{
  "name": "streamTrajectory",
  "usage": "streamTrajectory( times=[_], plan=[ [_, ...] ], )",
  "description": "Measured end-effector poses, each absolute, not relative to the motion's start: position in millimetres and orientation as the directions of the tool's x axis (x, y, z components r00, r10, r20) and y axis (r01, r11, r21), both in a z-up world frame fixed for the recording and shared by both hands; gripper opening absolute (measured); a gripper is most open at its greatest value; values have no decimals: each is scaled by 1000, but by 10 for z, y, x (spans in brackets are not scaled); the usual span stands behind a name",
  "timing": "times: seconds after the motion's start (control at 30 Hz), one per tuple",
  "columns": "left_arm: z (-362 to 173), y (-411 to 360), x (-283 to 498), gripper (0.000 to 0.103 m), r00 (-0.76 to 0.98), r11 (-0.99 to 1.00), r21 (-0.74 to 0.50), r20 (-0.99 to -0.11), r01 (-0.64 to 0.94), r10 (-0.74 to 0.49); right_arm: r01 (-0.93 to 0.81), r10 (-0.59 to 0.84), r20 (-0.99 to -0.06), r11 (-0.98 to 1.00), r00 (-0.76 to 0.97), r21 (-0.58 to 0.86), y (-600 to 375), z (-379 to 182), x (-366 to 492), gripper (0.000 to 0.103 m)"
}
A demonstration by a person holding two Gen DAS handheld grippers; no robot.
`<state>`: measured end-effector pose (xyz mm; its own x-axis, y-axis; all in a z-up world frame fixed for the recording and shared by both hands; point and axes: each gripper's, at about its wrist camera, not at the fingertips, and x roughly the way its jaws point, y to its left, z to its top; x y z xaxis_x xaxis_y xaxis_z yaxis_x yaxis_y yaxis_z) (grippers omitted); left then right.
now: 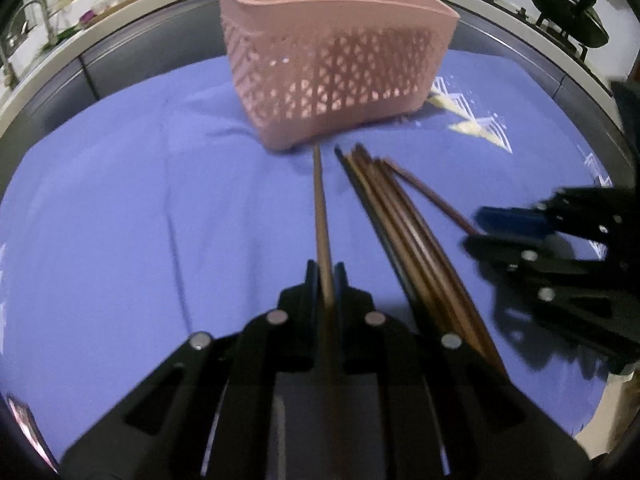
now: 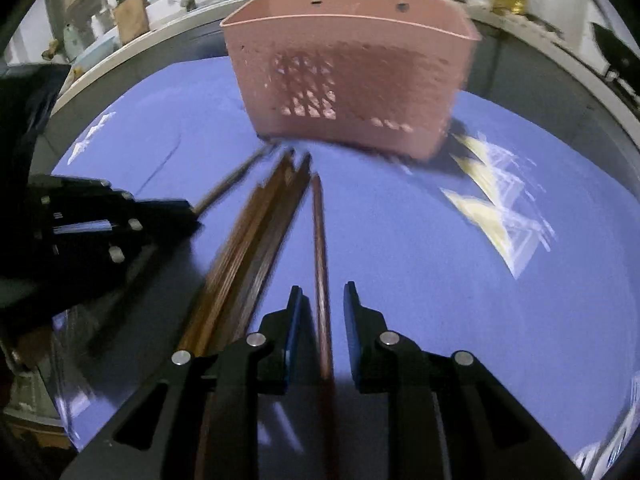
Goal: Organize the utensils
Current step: 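Lift the chopstick with the left tool and carry it over the pink caddy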
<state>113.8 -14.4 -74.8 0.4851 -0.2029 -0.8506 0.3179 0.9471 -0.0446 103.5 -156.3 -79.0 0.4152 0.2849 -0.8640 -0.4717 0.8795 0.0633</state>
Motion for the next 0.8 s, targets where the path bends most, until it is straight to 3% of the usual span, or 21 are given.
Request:
streamTrajectory(
  times=[0.07,0.13,0.3,0.47,0.57,0.67,0.8],
  plan=[
    [-746,-159,1209,7,497,941,-44,-841,334,-216,-487,292,-870,871,399,69,-1479,-784,1213,19],
    [-744,-164,1274,7,499,936,-58,-834,347,-236,-479,310,-869,872,387,98,-1467,-788,1326,6],
    [-547,-45,1201,6,526,926,-136,-789,352,-316,-422,381,-836,883,395,204,-1635,-675,1341,5],
    [1,175,816,6,657,909,-181,-640,374,-398,-426,446,-701,878,557,220,-1898,-220,951,5],
    [294,288,543,6,729,902,-185,-536,391,-426,-437,468,-571,876,675,202,-2040,84,614,5],
    [448,356,364,6,766,902,-171,-481,396,-427,-422,456,-473,888,754,182,-2146,247,385,5],
    [518,369,172,6,799,916,-120,-456,382,-393,-391,418,-407,908,812,153,-2171,342,280,5]
  ],
)
